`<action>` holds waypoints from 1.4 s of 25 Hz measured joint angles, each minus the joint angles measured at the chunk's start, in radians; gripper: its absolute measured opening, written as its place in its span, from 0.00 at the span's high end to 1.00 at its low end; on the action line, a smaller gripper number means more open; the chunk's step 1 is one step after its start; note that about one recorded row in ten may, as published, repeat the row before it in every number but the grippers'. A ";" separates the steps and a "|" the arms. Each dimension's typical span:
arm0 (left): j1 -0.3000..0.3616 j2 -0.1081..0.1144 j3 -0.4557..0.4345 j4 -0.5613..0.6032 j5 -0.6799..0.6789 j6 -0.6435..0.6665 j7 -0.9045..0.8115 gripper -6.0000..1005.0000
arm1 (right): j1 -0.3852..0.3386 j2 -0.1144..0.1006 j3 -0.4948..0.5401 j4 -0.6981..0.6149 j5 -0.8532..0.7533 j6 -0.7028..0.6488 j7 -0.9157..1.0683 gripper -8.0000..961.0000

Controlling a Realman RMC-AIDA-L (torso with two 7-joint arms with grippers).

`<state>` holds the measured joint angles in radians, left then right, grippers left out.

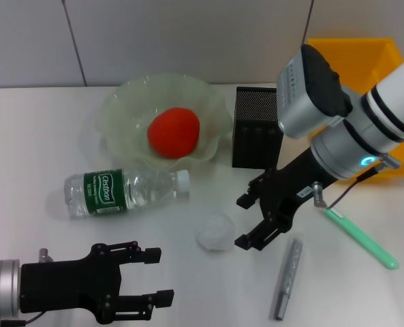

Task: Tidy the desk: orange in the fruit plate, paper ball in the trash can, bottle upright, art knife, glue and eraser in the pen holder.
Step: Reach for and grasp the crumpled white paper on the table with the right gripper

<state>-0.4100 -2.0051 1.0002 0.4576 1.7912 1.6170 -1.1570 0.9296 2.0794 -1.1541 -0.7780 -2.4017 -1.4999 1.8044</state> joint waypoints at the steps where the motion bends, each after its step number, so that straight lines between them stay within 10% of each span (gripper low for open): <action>1: 0.000 0.000 0.000 0.000 0.000 0.000 0.001 0.23 | -0.001 0.001 -0.011 0.001 0.007 0.013 -0.005 0.16; 35: 0.003 0.005 -0.015 -0.002 -0.006 0.007 0.000 0.24 | -0.009 0.010 -0.250 0.155 0.189 0.315 -0.138 0.21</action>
<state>-0.4070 -2.0002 0.9854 0.4556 1.7855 1.6237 -1.1568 0.9203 2.0892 -1.4041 -0.6231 -2.2132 -1.1851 1.6665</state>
